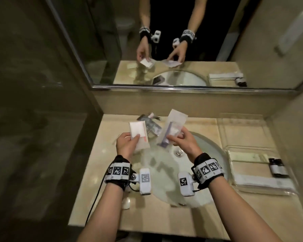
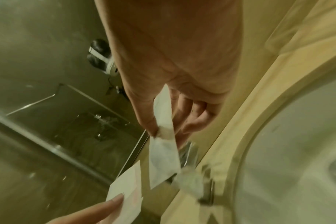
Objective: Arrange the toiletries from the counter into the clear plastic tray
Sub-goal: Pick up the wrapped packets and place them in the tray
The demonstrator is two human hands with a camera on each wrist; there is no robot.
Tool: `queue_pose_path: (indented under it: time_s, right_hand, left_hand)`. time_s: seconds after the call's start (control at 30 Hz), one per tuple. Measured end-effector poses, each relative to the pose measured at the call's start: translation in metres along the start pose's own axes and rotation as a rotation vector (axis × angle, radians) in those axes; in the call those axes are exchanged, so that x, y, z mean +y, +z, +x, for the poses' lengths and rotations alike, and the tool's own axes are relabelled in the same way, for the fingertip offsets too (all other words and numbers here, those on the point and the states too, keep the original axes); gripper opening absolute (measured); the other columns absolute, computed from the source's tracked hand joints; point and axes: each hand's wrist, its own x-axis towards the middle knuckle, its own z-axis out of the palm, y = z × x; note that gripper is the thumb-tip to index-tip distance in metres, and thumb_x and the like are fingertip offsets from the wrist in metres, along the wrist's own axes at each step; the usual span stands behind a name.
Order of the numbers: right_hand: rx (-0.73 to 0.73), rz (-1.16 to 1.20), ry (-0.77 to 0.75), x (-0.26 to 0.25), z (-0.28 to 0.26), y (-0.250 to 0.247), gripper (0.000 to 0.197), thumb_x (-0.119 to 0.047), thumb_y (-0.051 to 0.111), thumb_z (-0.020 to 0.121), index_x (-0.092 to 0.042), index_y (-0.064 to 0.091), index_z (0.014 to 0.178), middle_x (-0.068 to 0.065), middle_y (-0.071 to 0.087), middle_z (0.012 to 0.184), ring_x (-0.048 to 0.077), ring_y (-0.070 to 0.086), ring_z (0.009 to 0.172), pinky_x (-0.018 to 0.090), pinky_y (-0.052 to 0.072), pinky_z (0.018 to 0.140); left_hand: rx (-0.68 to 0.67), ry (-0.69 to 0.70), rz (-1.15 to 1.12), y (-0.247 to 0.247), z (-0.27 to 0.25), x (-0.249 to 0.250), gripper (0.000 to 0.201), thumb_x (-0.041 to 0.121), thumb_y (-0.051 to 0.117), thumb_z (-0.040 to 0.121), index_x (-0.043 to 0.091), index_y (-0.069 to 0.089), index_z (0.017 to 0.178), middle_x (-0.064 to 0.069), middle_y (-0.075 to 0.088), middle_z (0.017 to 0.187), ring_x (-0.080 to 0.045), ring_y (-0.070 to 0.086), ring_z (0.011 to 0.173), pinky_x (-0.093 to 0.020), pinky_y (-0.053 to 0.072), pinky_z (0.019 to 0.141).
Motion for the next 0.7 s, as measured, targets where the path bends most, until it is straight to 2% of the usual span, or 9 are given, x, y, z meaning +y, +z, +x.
queue_pose_path:
  time_s: [0.07, 0.13, 0.23, 0.3, 0.43, 0.53, 0.57, 0.63, 0.7]
  right_hand:
    - [0.08, 0.016, 0.012, 0.002, -0.01, -0.04, 0.027, -0.017, 0.066, 0.091, -0.014, 0.063, 0.118, 0.001, 0.072, 0.09, 0.011, 0.066, 0.077, 0.021, 0.051, 0.064]
    - [0.168, 0.024, 0.038, 0.011, -0.021, -0.081, 0.02, -0.021, 0.063, 0.094, -0.014, 0.065, 0.112, 0.004, 0.072, 0.096, 0.013, 0.067, 0.081, 0.022, 0.053, 0.063]
    - [0.282, 0.038, 0.09, 0.031, -0.041, -0.142, 0.021, -0.022, 0.065, 0.092, -0.015, 0.065, 0.112, 0.005, 0.072, 0.102, 0.016, 0.068, 0.089, 0.028, 0.055, 0.073]
    - [0.349, 0.06, 0.135, 0.046, -0.053, -0.181, 0.027, -0.025, 0.067, 0.091, -0.014, 0.065, 0.115, 0.006, 0.072, 0.106, 0.019, 0.068, 0.093, 0.03, 0.054, 0.077]
    - [0.486, 0.081, 0.268, 0.075, -0.075, -0.247, 0.025, -0.028, 0.067, 0.09, -0.009, 0.063, 0.106, 0.006, 0.068, 0.097, 0.021, 0.065, 0.088, 0.034, 0.056, 0.08]
    - [0.517, 0.166, 0.321, 0.088, -0.088, -0.282, 0.012, -0.021, 0.065, 0.091, -0.013, 0.058, 0.088, 0.0, 0.06, 0.078, 0.013, 0.057, 0.068, 0.02, 0.049, 0.054]
    - [0.523, 0.196, 0.335, 0.092, -0.091, -0.29, 0.012, -0.017, 0.064, 0.092, -0.015, 0.056, 0.084, -0.002, 0.058, 0.074, 0.012, 0.055, 0.065, 0.017, 0.046, 0.05]
    - [0.535, 0.271, 0.357, 0.103, -0.093, -0.302, 0.006, -0.011, 0.063, 0.092, -0.015, 0.059, 0.09, 0.0, 0.062, 0.082, 0.014, 0.061, 0.074, 0.02, 0.053, 0.055]
    - [0.562, 0.361, 0.364, 0.117, -0.09, -0.309, 0.025, -0.007, 0.065, 0.09, -0.01, 0.06, 0.114, 0.008, 0.069, 0.106, 0.024, 0.068, 0.097, 0.03, 0.061, 0.072]
  left_hand:
    - [-0.085, 0.035, 0.03, 0.04, -0.011, -0.001, 0.022, 0.008, 0.069, 0.083, 0.007, 0.057, 0.102, -0.018, 0.068, 0.104, -0.025, 0.064, 0.083, -0.035, 0.054, 0.077]
    - [-0.175, 0.054, 0.075, 0.08, -0.027, -0.007, 0.022, 0.008, 0.069, 0.083, 0.007, 0.057, 0.102, -0.017, 0.069, 0.101, -0.025, 0.064, 0.084, -0.037, 0.053, 0.077]
    - [-0.283, 0.073, 0.145, 0.136, -0.052, -0.024, 0.032, 0.007, 0.068, 0.084, 0.001, 0.055, 0.112, -0.008, 0.067, 0.089, -0.022, 0.064, 0.077, -0.035, 0.053, 0.068]
    - [-0.34, 0.059, 0.19, 0.171, -0.069, -0.039, 0.033, 0.006, 0.068, 0.084, -0.001, 0.054, 0.113, -0.008, 0.067, 0.086, -0.021, 0.064, 0.073, -0.033, 0.053, 0.065]
    - [-0.408, 0.002, 0.258, 0.231, -0.098, -0.069, 0.033, 0.007, 0.067, 0.085, -0.002, 0.052, 0.112, -0.007, 0.065, 0.078, -0.018, 0.061, 0.065, -0.028, 0.05, 0.056]
    - [-0.441, -0.029, 0.294, 0.265, -0.117, -0.088, 0.032, 0.006, 0.067, 0.085, -0.003, 0.051, 0.112, -0.008, 0.065, 0.075, -0.017, 0.06, 0.061, -0.024, 0.05, 0.05]
    - [-0.445, -0.037, 0.304, 0.273, -0.124, -0.093, 0.032, 0.005, 0.067, 0.085, -0.003, 0.052, 0.111, -0.008, 0.065, 0.075, -0.017, 0.06, 0.06, -0.023, 0.05, 0.049]
    - [-0.447, -0.045, 0.317, 0.287, -0.135, -0.101, 0.03, 0.004, 0.067, 0.085, -0.002, 0.052, 0.11, -0.009, 0.066, 0.076, -0.018, 0.061, 0.061, -0.023, 0.052, 0.05]
    - [-0.445, -0.047, 0.328, 0.296, -0.144, -0.107, 0.028, 0.004, 0.067, 0.084, 0.0, 0.053, 0.108, -0.01, 0.066, 0.076, -0.019, 0.062, 0.062, -0.025, 0.053, 0.052]
